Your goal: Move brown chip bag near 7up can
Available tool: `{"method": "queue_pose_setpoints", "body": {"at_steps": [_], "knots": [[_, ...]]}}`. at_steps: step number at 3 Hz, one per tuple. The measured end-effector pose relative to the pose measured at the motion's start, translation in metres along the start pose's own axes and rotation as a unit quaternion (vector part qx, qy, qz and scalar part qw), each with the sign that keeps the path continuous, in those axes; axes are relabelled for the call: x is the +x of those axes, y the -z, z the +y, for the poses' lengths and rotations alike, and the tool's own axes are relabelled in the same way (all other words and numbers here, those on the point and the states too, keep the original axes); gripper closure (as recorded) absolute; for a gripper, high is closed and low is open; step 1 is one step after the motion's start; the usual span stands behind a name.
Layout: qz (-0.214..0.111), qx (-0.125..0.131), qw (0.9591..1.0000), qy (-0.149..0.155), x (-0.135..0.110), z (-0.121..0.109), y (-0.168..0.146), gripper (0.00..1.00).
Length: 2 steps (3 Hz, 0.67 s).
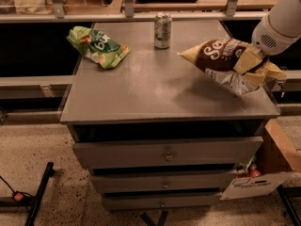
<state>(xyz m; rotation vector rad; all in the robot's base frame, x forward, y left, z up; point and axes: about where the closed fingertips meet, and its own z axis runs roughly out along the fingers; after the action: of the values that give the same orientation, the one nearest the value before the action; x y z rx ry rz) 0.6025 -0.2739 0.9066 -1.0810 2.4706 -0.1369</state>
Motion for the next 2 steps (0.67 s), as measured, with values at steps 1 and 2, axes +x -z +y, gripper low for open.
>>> {"method": "queue_pose_setpoints", "body": {"at_steps": [1,2], "knots": [[-0.019,0.018,0.9993,-0.027,-0.01,-0.018,-0.003,1.0],[-0.044,0.039,0.9978,-0.032,-0.028,-0.026,-0.006,1.0]]}}
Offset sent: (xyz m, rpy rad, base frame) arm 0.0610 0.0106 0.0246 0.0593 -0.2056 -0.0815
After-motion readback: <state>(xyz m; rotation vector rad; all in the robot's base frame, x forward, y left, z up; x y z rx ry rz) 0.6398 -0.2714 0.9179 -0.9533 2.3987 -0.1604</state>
